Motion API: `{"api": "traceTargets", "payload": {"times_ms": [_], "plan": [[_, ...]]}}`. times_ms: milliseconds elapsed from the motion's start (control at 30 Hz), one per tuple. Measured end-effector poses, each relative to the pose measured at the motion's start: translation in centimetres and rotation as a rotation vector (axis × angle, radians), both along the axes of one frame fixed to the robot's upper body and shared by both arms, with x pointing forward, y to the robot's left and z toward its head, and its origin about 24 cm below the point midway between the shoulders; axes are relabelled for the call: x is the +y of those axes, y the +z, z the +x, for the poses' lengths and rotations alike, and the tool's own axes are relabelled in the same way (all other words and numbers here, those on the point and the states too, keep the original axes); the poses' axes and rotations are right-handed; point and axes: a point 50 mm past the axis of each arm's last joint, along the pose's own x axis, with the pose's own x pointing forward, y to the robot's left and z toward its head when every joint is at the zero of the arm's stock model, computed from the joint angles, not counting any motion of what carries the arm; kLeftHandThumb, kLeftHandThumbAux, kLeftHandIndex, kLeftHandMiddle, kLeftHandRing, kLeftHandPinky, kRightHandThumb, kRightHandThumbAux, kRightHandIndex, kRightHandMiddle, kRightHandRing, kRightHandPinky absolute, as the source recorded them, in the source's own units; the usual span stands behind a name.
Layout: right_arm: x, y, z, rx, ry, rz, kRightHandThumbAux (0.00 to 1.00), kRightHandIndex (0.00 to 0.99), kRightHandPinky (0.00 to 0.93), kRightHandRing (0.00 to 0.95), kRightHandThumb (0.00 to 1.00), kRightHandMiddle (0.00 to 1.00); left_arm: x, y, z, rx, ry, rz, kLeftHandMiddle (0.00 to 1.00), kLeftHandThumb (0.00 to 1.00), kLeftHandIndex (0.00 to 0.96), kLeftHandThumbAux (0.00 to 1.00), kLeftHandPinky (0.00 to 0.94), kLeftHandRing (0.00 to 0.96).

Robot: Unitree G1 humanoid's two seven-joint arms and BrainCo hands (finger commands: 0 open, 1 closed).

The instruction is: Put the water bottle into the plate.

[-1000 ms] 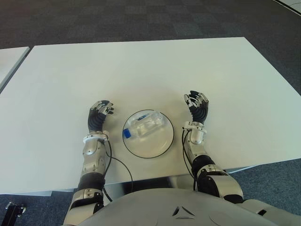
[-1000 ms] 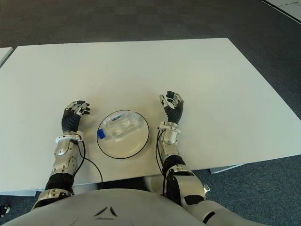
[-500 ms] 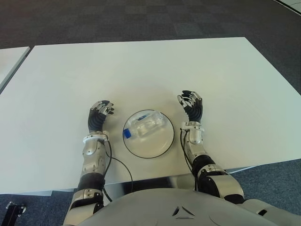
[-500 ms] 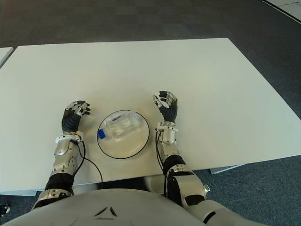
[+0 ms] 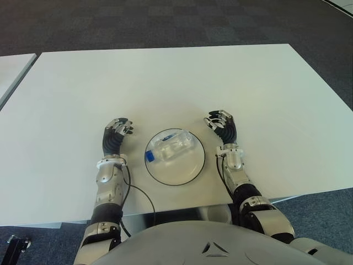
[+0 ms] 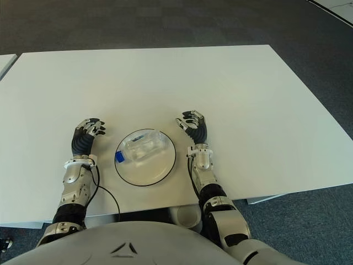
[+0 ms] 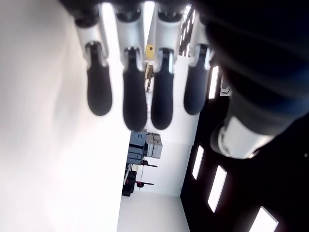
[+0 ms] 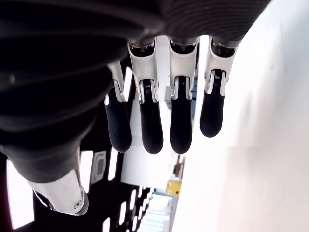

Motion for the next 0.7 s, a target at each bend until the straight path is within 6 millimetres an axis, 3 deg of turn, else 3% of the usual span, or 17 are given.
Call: {"api": "traceTargets", "payload": {"times_ms": [700], "plan": [[-0.86, -0.11, -0.20, 0.083, 0.006, -0.026, 0.729, 0.433, 0.692, 0.688, 0.706, 0.680, 0.01, 0.01, 0.00, 0.003, -0.001, -0.001, 0.476, 0.837, 0.430, 0.673, 0.521, 0.537]]}}
